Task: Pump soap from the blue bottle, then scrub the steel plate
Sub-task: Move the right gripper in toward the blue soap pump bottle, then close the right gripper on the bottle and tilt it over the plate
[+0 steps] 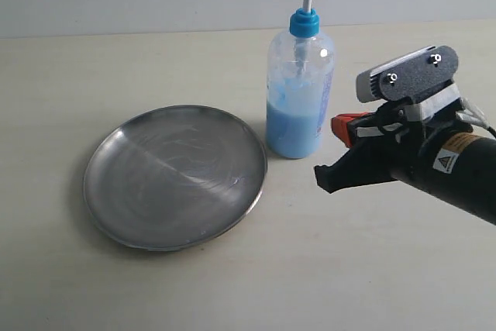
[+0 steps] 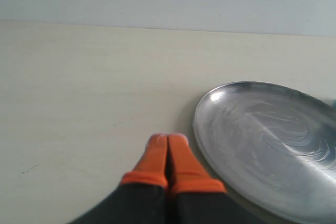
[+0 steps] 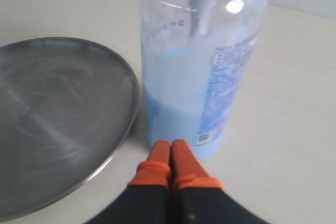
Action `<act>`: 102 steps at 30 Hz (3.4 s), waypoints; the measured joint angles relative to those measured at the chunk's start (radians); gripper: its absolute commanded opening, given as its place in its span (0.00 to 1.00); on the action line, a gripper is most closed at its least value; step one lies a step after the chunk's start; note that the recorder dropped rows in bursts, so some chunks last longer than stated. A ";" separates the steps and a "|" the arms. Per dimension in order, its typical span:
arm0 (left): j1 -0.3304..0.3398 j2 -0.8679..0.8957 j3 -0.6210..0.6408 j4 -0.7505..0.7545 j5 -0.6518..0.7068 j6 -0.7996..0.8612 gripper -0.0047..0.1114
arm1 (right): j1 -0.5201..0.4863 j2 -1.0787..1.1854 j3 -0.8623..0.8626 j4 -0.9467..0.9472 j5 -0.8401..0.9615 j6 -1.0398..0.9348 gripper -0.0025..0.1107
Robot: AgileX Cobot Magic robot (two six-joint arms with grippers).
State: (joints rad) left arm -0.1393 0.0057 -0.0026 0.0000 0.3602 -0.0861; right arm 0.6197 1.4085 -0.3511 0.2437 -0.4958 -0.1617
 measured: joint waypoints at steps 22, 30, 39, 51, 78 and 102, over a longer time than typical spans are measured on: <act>0.000 0.000 0.000 0.000 0.002 0.000 0.04 | 0.000 0.276 -0.003 -0.073 -0.303 0.067 0.94; 0.000 0.000 0.000 0.000 0.003 0.000 0.04 | 0.000 0.347 -0.065 -0.086 -0.395 0.075 0.94; 0.000 0.000 0.000 0.000 0.006 0.000 0.04 | 0.000 0.441 -0.160 -0.020 -0.456 0.080 0.94; 0.000 0.000 0.000 0.000 0.006 0.000 0.04 | 0.000 0.540 -0.293 0.061 -0.490 0.080 0.94; 0.000 0.000 0.000 0.000 0.006 0.000 0.04 | 0.000 0.550 -0.419 0.149 -0.330 -0.065 0.02; 0.000 0.000 0.000 0.000 0.006 0.000 0.04 | 0.077 0.488 -0.414 0.130 -0.198 -0.307 0.02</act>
State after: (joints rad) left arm -0.1393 0.0057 -0.0026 0.0000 0.3658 -0.0861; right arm 0.6962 1.8963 -0.7647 0.3737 -0.6937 -0.4688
